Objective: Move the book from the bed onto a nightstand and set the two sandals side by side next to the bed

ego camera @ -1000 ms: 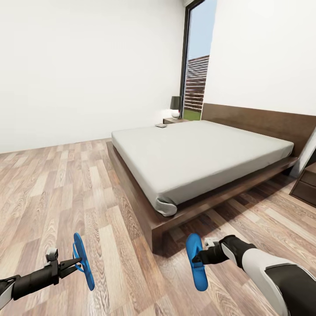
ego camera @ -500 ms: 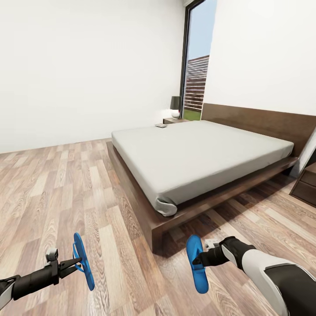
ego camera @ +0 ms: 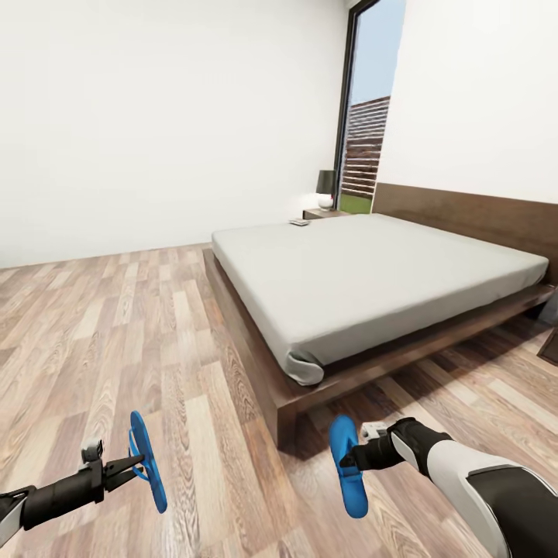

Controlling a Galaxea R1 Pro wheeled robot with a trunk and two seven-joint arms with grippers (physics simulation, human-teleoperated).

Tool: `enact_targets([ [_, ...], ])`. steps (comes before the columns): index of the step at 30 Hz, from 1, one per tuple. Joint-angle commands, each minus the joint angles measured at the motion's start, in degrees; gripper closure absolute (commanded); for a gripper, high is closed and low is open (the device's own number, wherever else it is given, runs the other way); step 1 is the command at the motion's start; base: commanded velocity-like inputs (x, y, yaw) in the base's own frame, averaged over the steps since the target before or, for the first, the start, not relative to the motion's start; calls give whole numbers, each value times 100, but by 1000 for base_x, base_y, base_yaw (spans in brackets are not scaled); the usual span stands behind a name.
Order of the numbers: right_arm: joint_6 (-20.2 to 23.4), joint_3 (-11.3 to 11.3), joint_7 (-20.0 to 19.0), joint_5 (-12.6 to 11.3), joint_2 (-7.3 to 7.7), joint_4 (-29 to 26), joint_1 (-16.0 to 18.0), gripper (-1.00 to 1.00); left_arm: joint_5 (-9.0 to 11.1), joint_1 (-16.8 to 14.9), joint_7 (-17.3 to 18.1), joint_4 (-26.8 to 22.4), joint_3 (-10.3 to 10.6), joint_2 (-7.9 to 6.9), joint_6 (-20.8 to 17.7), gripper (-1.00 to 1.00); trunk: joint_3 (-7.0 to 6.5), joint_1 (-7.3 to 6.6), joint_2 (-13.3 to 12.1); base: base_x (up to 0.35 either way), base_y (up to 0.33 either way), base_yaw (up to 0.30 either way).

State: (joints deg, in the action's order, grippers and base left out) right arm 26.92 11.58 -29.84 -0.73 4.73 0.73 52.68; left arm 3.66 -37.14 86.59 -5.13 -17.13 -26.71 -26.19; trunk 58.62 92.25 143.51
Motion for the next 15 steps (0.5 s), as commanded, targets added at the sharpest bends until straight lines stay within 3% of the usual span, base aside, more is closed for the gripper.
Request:
enact_targets([
  [1,6,31,-31,-18,2,6,6,100,38,-4,17,3,34,-1,-61,100,5,-1,2,9,-10,196],
  [15,6,32,-31,-15,2,6,6,100,38,-4,14,3,34,3,-62,100,5,-1,2,-29,-53,179],
])
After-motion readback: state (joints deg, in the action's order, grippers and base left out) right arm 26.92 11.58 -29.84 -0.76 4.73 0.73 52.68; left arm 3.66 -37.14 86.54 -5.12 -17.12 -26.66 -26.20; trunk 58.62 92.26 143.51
